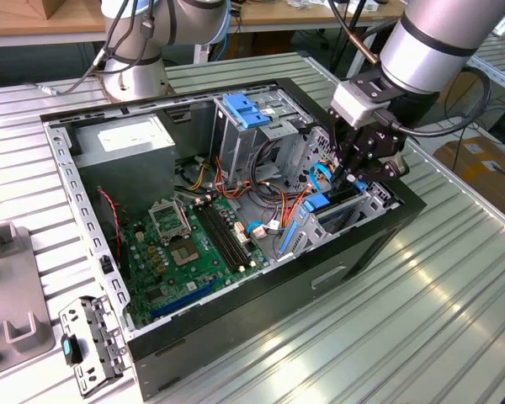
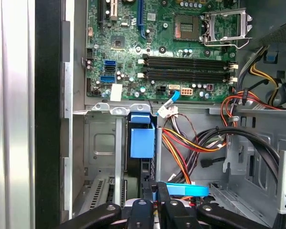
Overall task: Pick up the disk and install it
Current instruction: 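Insert the second disk wire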
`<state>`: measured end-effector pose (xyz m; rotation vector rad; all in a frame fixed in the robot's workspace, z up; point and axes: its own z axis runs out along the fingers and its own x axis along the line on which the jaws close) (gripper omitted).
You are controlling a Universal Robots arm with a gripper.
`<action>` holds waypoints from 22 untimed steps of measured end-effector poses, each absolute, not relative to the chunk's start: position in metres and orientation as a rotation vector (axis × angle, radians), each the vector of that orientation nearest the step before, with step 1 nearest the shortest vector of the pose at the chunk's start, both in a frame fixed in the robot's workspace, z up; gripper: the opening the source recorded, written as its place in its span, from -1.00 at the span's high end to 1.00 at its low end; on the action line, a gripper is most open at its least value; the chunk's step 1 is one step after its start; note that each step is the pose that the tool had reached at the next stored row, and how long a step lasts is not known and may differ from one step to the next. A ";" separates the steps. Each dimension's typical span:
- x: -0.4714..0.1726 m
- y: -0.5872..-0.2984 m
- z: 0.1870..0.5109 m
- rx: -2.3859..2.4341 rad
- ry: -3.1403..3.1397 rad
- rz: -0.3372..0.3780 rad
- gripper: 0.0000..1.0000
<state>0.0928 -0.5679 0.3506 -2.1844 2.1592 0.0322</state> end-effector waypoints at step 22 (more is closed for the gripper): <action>0.093 -0.569 0.349 -2.181 2.158 0.027 0.68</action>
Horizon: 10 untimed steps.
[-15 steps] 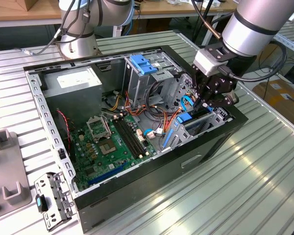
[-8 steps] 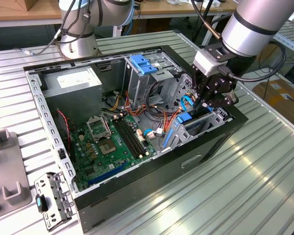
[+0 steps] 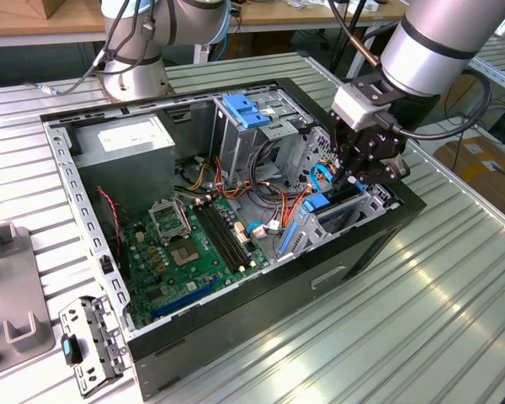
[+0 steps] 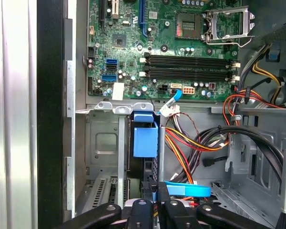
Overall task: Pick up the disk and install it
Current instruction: 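Insert the second disk wire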
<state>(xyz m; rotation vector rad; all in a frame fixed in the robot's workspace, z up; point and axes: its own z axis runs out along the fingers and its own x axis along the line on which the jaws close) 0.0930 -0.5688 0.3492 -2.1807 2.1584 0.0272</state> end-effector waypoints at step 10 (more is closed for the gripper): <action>0.093 -0.569 0.346 -2.187 2.151 0.028 0.68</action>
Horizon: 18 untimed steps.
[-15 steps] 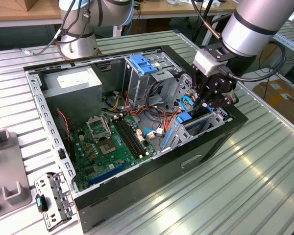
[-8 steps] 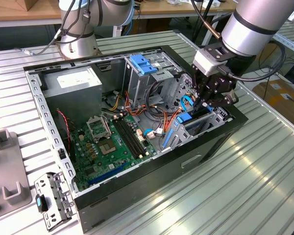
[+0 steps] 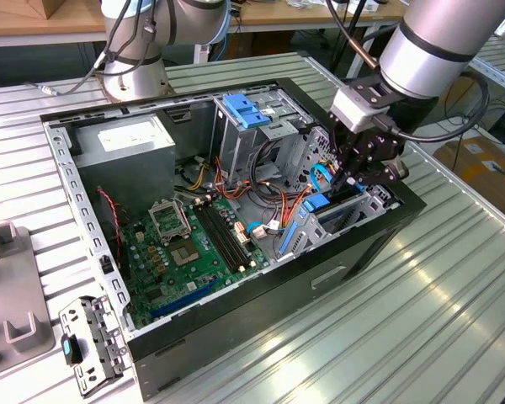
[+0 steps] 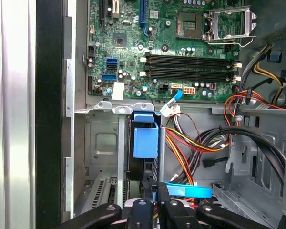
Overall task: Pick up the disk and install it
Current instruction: 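Insert the second disk wire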
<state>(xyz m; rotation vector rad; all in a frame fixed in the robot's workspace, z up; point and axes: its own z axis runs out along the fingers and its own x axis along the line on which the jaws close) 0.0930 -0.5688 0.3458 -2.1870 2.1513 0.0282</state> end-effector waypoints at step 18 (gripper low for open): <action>0.093 -0.569 0.358 -2.189 2.153 0.025 0.79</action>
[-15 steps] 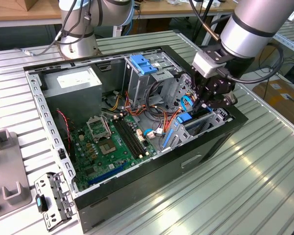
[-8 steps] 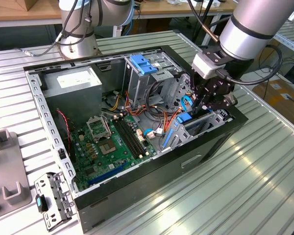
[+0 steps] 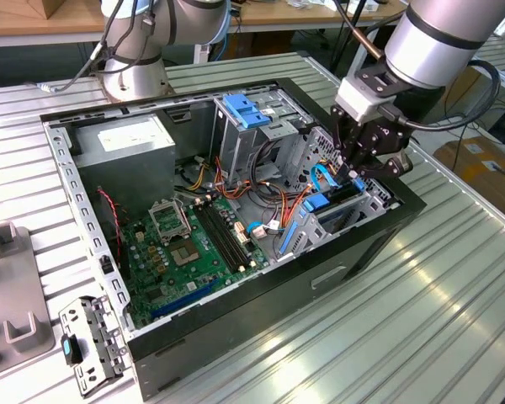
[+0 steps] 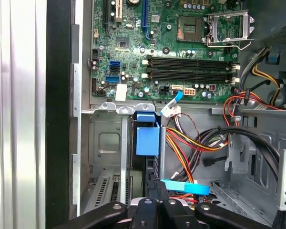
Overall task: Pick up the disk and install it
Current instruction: 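Insert the second disk wire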
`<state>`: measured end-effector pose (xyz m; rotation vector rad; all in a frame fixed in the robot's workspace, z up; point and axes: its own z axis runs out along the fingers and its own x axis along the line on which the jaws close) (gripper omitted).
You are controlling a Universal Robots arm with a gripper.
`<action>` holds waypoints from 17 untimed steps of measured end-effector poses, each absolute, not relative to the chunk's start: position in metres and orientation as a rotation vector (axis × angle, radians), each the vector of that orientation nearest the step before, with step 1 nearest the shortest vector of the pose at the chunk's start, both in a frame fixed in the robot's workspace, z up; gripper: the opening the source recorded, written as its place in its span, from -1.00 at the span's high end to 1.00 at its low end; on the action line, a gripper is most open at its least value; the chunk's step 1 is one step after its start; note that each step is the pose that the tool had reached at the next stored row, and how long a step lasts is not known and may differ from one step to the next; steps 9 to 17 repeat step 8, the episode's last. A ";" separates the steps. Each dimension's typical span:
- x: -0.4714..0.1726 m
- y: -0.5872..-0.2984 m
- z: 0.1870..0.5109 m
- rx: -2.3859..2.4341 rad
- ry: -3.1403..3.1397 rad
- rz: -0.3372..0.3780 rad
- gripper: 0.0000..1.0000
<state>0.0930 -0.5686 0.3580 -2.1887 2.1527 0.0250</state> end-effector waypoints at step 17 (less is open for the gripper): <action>0.093 -0.569 0.359 -2.189 2.153 0.025 0.79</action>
